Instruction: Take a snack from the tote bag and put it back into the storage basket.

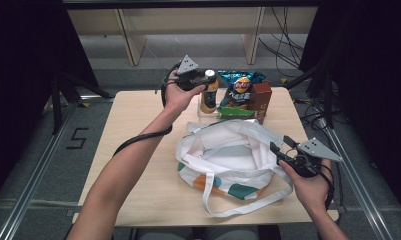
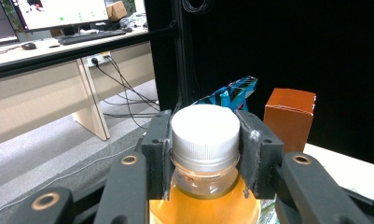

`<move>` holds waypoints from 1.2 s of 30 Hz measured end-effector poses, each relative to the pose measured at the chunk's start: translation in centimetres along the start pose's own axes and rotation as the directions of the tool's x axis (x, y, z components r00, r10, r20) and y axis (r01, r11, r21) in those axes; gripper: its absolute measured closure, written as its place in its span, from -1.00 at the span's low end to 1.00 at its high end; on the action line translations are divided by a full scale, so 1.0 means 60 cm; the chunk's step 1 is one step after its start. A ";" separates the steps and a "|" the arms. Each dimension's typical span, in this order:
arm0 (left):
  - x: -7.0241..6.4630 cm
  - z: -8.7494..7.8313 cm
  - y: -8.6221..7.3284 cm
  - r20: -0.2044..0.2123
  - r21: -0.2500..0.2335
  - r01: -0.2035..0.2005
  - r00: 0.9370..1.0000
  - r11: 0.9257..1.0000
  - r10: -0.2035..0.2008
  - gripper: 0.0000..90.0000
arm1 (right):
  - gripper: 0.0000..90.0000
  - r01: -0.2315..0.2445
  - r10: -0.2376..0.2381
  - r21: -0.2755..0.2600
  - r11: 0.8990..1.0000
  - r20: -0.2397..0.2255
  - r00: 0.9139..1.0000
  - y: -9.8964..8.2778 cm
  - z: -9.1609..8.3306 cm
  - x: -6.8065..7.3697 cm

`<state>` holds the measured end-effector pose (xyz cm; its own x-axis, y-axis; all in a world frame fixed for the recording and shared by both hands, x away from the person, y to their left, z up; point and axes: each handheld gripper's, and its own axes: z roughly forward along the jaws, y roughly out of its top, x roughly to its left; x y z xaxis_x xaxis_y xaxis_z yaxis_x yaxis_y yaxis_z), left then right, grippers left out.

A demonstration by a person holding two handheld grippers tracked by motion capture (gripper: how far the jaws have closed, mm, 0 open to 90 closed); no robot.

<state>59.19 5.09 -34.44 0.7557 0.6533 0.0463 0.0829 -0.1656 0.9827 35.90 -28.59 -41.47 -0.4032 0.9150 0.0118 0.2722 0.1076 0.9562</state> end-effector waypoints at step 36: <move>0.008 0.022 -0.034 -0.020 0.057 -0.005 1.000 0.998 0.007 0.30 | 0.02 0.003 -0.003 0.000 1.000 -0.025 1.000 -0.001 0.002 -0.001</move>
<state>60.26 4.75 -36.65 0.7431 0.6668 0.0563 0.1158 -0.2110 0.9706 36.02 -28.62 -41.55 -0.4259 0.9046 0.0167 0.2712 0.1101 0.9562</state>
